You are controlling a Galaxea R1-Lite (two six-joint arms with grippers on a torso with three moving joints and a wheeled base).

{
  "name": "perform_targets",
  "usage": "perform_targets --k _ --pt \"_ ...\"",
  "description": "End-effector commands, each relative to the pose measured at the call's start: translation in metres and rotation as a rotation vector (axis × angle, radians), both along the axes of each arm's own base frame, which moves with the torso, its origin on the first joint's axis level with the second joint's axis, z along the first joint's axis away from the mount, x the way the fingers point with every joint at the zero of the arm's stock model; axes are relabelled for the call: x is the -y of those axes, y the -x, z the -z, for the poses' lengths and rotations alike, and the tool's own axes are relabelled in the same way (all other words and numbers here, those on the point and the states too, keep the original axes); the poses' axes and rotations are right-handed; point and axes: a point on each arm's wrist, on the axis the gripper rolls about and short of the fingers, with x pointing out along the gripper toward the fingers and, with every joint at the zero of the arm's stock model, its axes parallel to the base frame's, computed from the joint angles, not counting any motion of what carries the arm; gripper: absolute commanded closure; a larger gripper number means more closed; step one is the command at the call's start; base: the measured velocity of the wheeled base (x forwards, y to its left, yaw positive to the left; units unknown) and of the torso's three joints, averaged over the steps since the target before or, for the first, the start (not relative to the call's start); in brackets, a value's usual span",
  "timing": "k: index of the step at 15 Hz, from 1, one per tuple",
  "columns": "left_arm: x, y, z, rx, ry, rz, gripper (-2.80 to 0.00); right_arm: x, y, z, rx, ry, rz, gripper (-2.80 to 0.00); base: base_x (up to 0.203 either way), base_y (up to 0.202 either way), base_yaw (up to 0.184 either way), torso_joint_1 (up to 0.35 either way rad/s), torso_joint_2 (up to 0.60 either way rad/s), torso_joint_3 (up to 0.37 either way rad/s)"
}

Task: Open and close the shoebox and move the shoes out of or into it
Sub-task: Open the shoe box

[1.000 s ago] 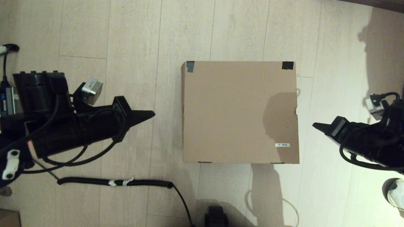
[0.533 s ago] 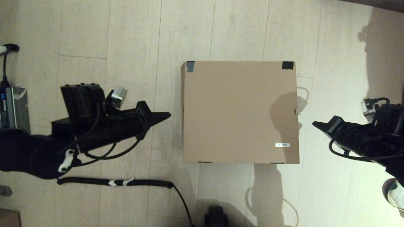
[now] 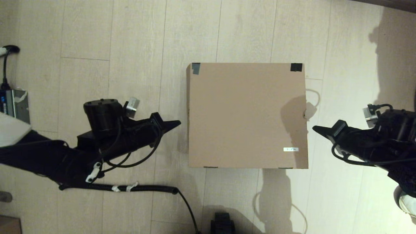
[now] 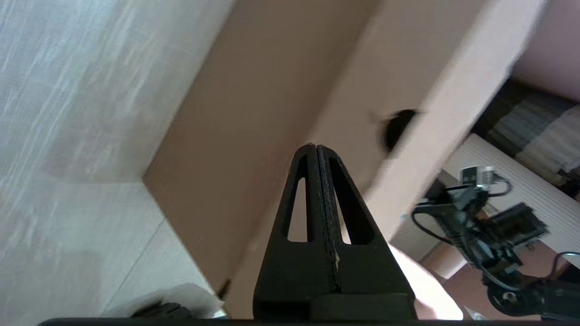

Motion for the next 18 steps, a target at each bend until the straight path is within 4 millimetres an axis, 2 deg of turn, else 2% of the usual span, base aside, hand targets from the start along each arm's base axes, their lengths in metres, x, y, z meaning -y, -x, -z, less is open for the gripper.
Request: perform_targets --k 1,4,7,12,18 --pt "0.002 -0.007 0.017 -0.044 -0.007 0.002 0.00 -0.002 -0.002 0.006 -0.013 -0.005 -0.009 0.00 0.000 0.000 0.000 0.000 0.00 0.000" --pt "0.005 -0.014 0.028 -0.068 -0.011 0.005 0.00 -0.010 -0.001 0.013 -0.044 -0.024 -0.040 0.00 0.000 0.000 0.000 0.000 0.00 0.000" --pt "0.007 -0.015 0.029 -0.062 0.013 0.007 0.00 -0.015 0.002 0.017 -0.082 -0.105 -0.063 0.00 0.000 0.000 0.000 0.000 0.00 0.000" --pt "0.024 -0.019 0.033 -0.069 0.028 0.044 0.00 -0.023 0.001 0.027 -0.094 -0.110 -0.089 0.00 0.000 0.000 0.000 0.000 0.00 0.000" --pt "0.026 -0.001 0.011 -0.038 0.055 0.050 0.00 -0.026 0.020 0.003 -0.051 -0.187 -0.126 0.00 0.000 0.000 0.000 0.000 0.00 0.000"
